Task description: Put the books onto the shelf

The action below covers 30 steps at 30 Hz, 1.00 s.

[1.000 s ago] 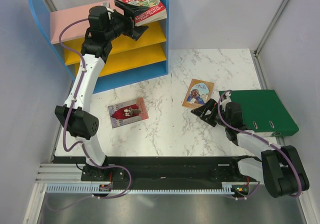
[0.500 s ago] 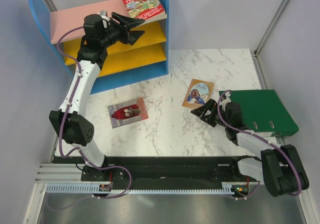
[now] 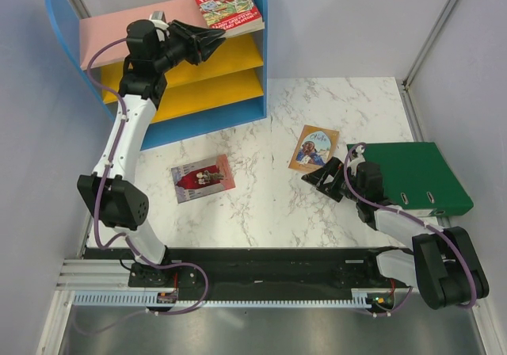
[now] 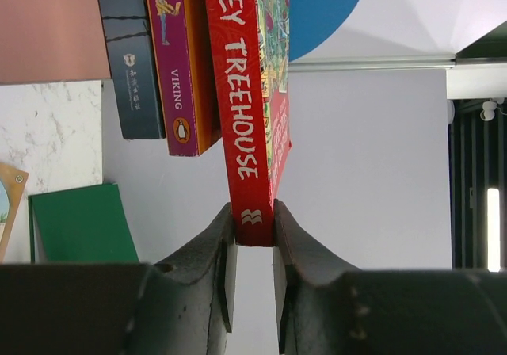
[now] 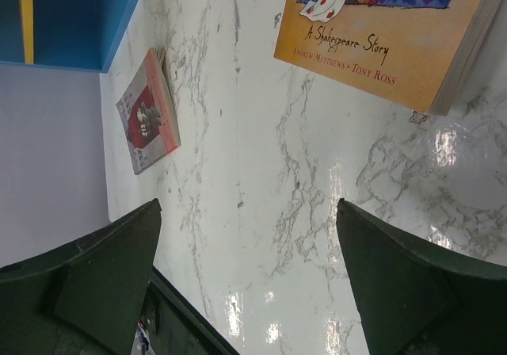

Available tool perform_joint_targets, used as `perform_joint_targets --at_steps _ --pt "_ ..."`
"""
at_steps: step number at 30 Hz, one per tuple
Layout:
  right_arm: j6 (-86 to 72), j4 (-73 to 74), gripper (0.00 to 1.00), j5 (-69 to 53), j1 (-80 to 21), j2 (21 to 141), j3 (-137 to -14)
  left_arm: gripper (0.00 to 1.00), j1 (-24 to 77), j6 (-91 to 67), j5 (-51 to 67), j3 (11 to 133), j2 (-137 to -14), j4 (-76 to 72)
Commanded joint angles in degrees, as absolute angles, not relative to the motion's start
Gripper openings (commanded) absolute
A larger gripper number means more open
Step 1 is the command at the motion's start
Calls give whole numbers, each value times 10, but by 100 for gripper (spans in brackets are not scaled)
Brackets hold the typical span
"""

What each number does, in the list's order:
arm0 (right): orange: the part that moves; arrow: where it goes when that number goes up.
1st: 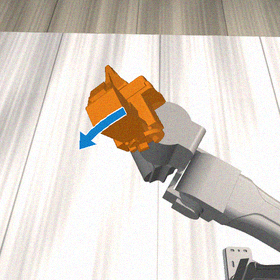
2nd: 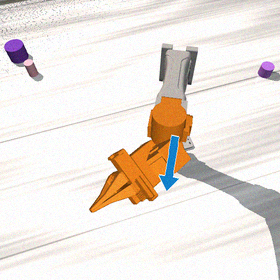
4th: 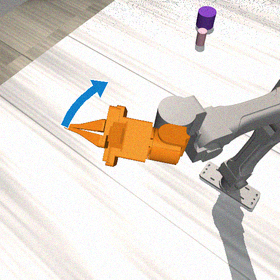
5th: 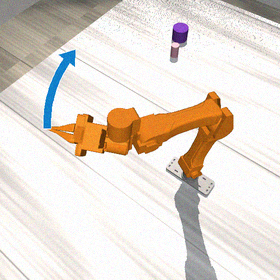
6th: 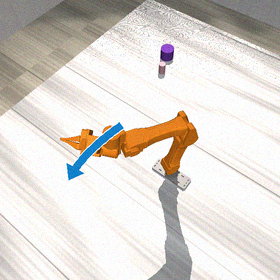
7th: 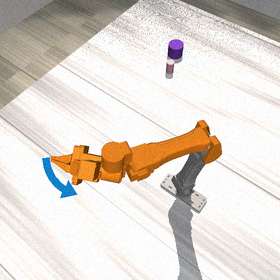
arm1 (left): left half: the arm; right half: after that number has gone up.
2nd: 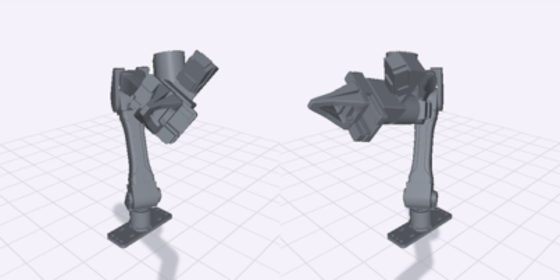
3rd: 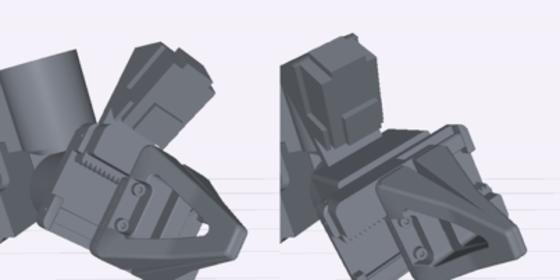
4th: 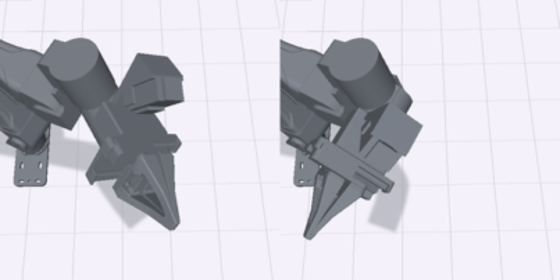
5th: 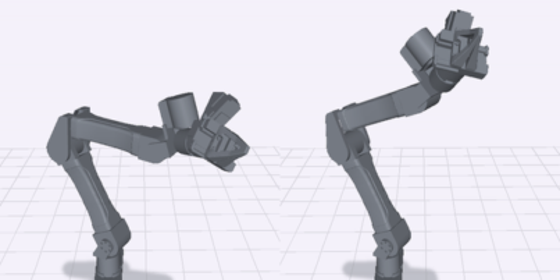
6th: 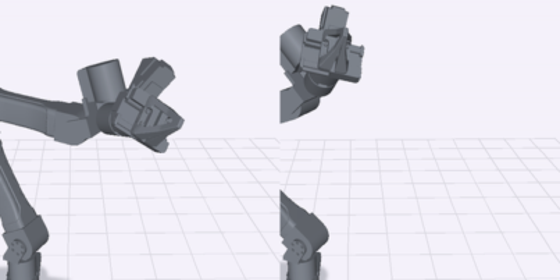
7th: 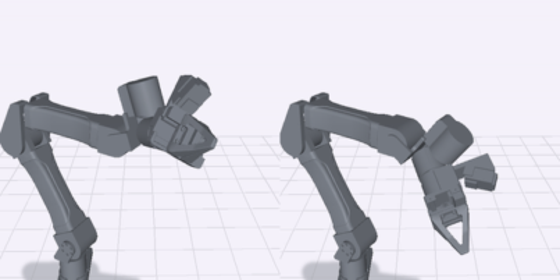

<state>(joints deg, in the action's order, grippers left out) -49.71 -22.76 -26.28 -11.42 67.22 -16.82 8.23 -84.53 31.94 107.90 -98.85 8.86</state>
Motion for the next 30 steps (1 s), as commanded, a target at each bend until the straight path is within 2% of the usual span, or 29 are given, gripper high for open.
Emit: perform_joint_targets --at_steps 1,8,16,23,30 --pt "-497 -255 98 -272 -116 675 -168 25 75 -864 337 1114 -993 55" --pt "-498 -258 98 -275 -115 679 -168 17 68 -874 343 1157 -1015 56" --pt "-497 -258 98 -275 -116 679 -168 20 68 -893 350 1186 -1050 61" --pt "-498 -258 98 -276 -116 679 -168 41 66 -891 358 1196 -1064 62" --pt "-498 -258 98 -275 -115 679 -168 55 65 -899 370 1193 -1057 64"
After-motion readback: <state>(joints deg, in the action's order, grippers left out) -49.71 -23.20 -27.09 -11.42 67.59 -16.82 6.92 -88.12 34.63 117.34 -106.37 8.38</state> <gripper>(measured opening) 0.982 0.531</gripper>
